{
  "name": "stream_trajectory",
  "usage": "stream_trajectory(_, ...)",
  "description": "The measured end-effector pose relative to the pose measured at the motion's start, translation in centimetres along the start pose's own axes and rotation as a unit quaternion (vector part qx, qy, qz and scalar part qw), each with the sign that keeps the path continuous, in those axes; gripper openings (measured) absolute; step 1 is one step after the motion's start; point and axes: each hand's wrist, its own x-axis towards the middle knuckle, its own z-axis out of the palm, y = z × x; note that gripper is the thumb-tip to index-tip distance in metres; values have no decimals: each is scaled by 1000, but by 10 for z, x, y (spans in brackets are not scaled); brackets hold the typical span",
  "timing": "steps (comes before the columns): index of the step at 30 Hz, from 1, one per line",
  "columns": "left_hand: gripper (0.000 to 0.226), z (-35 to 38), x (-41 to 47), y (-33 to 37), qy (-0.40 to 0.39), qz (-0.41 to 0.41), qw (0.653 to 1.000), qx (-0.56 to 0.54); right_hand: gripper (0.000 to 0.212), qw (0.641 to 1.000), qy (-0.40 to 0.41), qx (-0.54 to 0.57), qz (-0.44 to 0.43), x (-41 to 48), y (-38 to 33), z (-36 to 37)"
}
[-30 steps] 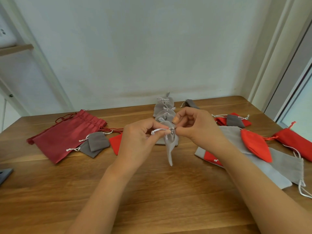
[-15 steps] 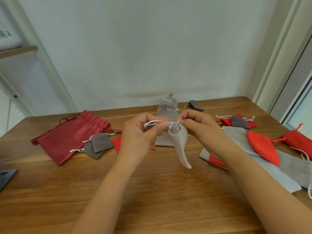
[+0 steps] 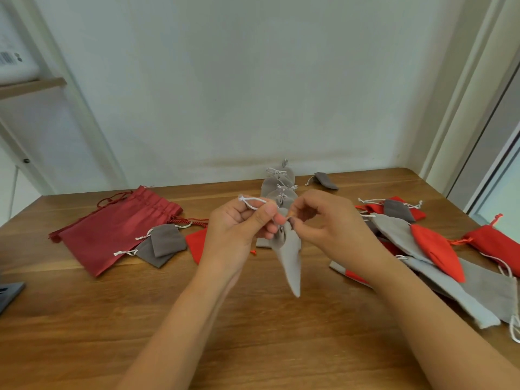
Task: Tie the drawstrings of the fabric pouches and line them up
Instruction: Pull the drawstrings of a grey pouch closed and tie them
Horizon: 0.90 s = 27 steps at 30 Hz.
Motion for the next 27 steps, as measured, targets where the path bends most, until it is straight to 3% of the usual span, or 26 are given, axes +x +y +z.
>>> stream_trajectory(3,13,2,-2,1,-7,-31,999,-34,10,975,-23,204,84,3,-1,-7)
stream_trajectory(6,11,0,-2,3,-26,-41,998,-40,5,898,-70,406,158,3,-6,-5)
stream_trajectory(9,8,-3,-1,4,-38,-61,996,-60,14,842,-112,490,195,1,-7,1)
stream_trajectory(12,8,-6,0,6,-46,-88,992,-82,16,835,-120,505,182,1,-9,3)
stream_trajectory(14,11,-6,1,6,-53,-108,989,-88,12,864,-100,463,169,0,-10,4)
stream_trajectory(15,12,-7,2,5,-52,-120,988,-80,7,902,-80,396,151,0,-8,5)
stream_trajectory(17,13,-6,3,1,-45,-151,986,-48,8,980,-28,174,97,0,-4,6)
stream_trajectory(18,14,-6,4,-2,-40,-169,984,-33,11,995,-7,68,68,-1,-1,7)
stream_trajectory(21,16,-6,5,-5,-29,-205,978,-23,7,999,26,-44,7,-2,0,11)
stream_trajectory(27,18,-12,7,-5,-19,-226,973,-36,4,993,18,-66,-95,-2,-2,5)
